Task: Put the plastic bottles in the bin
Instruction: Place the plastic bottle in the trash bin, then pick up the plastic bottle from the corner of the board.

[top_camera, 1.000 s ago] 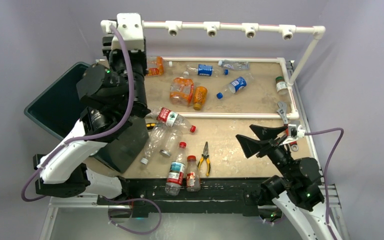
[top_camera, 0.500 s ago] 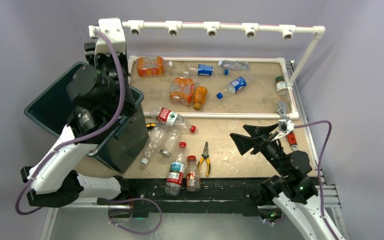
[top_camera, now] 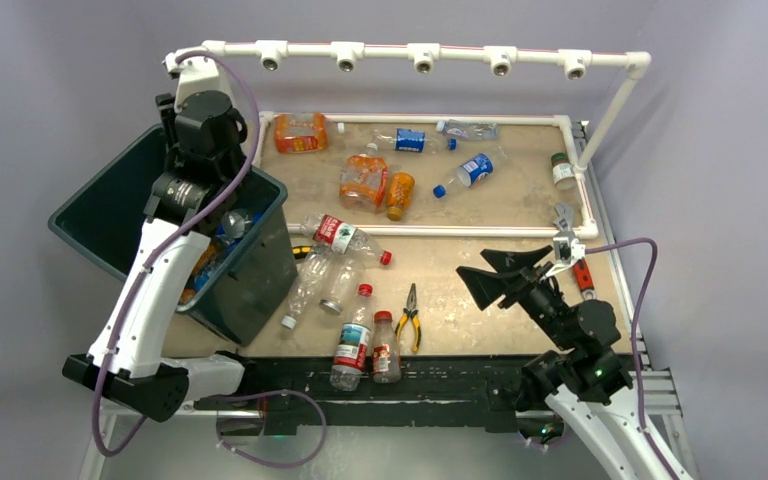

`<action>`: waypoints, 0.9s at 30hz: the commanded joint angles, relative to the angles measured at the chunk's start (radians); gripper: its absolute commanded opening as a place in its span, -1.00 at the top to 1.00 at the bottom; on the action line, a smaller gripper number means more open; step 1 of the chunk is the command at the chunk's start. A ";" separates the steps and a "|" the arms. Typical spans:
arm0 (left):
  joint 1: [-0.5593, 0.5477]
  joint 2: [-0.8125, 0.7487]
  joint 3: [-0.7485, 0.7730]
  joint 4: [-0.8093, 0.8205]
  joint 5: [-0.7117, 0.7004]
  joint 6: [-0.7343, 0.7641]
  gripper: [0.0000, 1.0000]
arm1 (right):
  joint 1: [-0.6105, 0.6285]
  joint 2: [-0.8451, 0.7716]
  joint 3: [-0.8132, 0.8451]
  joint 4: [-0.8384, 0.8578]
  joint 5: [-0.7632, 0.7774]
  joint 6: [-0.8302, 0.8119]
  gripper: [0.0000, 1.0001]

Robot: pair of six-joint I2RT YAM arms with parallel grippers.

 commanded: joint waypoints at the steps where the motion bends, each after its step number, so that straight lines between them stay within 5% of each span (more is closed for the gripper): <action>1: 0.127 -0.074 -0.143 0.057 0.018 -0.117 1.00 | 0.001 0.008 -0.012 0.047 -0.027 0.011 -0.97; 4: 0.163 -0.102 -0.224 0.106 0.008 -0.126 0.97 | 0.002 -0.005 -0.020 0.042 -0.025 0.009 -0.97; 5: 0.173 -0.102 -0.231 0.107 0.018 -0.132 0.76 | 0.002 -0.007 -0.024 0.042 -0.024 0.008 -0.97; 8: 0.177 -0.084 -0.206 0.073 0.056 -0.154 -0.44 | 0.002 -0.003 -0.022 0.036 -0.026 0.001 -0.97; 10: 0.177 -0.080 -0.168 0.043 0.101 -0.182 -0.80 | 0.002 0.003 -0.019 0.036 -0.023 -0.004 -0.97; 18: 0.077 -0.076 0.094 -0.086 0.372 -0.220 -0.94 | 0.002 0.088 -0.024 0.055 -0.027 -0.005 -0.97; 22: -0.171 0.016 0.181 -0.178 0.363 -0.254 -0.97 | 0.002 0.232 -0.035 0.088 -0.064 0.003 -0.95; 27: -0.599 0.107 0.111 -0.091 0.113 -0.210 -0.98 | 0.002 0.383 -0.065 0.164 -0.124 0.010 -0.91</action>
